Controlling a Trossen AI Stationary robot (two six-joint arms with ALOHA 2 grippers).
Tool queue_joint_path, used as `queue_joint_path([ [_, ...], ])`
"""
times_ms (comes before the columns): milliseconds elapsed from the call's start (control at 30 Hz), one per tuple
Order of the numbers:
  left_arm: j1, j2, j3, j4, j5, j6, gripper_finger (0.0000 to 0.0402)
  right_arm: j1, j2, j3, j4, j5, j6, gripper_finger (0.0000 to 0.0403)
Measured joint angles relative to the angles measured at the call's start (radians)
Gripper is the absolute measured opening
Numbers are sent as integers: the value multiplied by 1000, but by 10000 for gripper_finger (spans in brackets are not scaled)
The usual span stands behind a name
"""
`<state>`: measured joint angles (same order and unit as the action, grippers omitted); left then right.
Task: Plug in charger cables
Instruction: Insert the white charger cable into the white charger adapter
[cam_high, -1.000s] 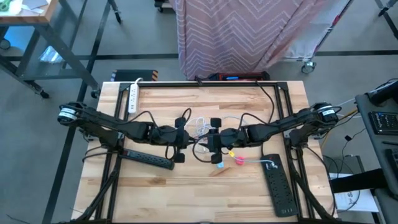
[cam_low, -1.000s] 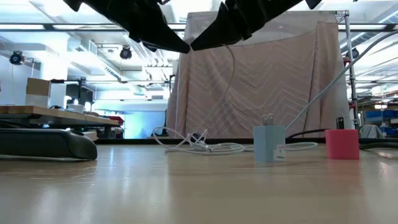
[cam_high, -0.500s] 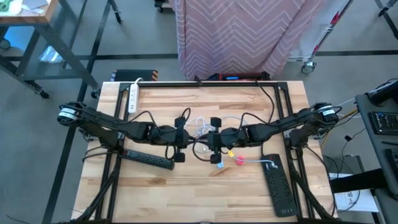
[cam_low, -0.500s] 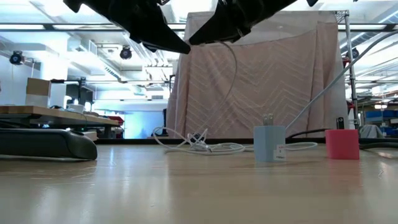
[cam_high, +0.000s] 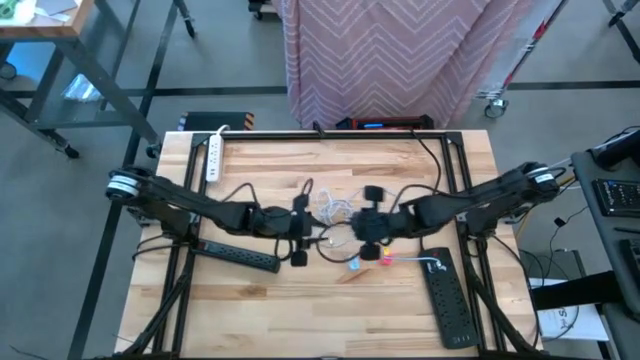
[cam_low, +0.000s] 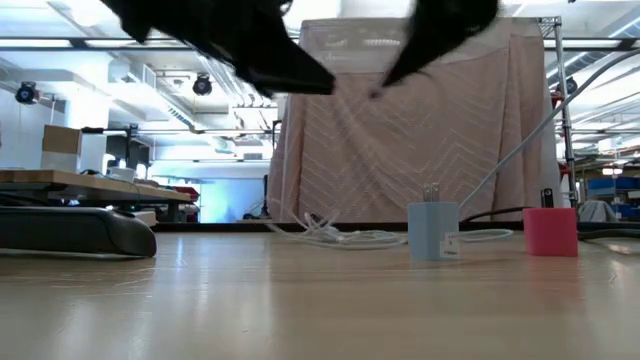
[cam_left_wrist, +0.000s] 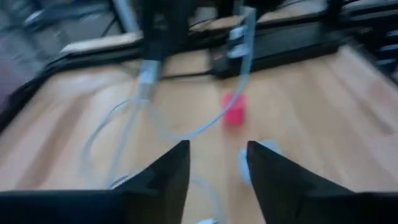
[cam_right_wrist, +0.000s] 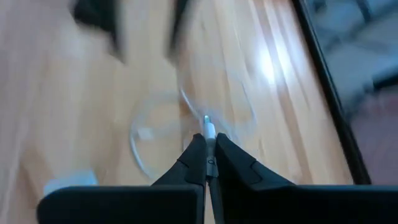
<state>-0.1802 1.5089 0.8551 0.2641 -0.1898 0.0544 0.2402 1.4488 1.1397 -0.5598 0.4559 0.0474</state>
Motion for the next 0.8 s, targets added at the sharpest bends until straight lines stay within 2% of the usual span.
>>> queue_joint_path([
  [67,0,68,1,105,67,22,157,25,-37,-7,-103,16,117,3],
  [167,-3,194,9,271,187,43,181,85,-97,-54,-124,22,262,3],
  [267,-5,300,70,289,252,46,202,138,-120,-101,-113,12,345,3],
  [433,-6,427,254,27,251,94,229,173,-113,-128,-117,14,424,3],
  [800,-4,591,686,-581,199,370,271,180,-76,-131,-125,-74,427,3],
])
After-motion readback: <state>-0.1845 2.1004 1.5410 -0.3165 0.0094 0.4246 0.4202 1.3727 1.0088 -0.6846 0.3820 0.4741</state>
